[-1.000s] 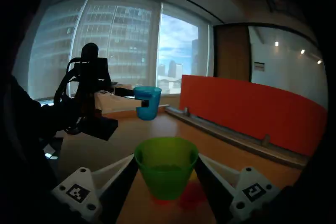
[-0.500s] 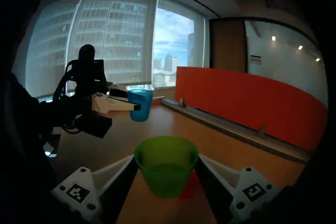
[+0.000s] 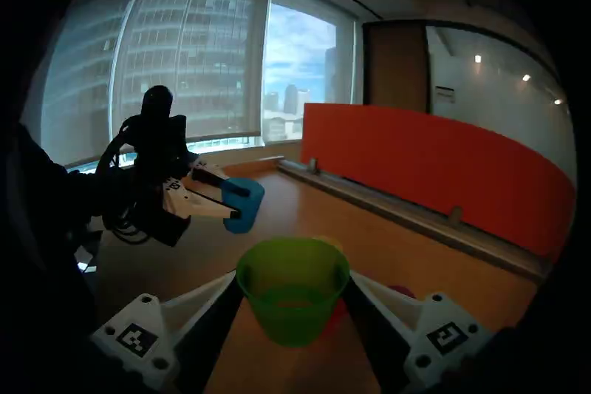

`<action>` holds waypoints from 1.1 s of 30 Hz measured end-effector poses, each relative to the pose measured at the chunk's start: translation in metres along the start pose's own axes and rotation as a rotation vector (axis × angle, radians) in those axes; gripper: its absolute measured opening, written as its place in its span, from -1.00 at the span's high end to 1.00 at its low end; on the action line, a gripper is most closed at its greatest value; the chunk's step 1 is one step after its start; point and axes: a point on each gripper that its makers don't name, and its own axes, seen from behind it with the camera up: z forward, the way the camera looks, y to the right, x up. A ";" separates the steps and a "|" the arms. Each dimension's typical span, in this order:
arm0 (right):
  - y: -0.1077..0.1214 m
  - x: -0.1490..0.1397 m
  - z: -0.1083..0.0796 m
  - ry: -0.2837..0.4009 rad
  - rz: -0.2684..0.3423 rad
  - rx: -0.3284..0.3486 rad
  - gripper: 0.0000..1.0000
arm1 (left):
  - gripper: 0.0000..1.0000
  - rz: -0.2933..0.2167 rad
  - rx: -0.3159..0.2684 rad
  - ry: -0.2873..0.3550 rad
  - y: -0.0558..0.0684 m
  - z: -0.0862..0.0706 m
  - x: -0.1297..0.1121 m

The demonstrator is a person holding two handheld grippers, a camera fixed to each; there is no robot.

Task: Pour water

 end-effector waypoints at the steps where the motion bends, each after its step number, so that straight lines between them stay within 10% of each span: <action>1: 0.001 -0.002 0.000 -0.004 0.001 -0.003 -0.81 | -0.66 0.003 -0.002 -0.015 0.000 0.002 -0.004; 33: 0.017 -0.034 0.005 -0.071 0.036 -0.017 -0.81 | -0.68 0.066 -0.134 -0.391 0.012 0.038 -0.087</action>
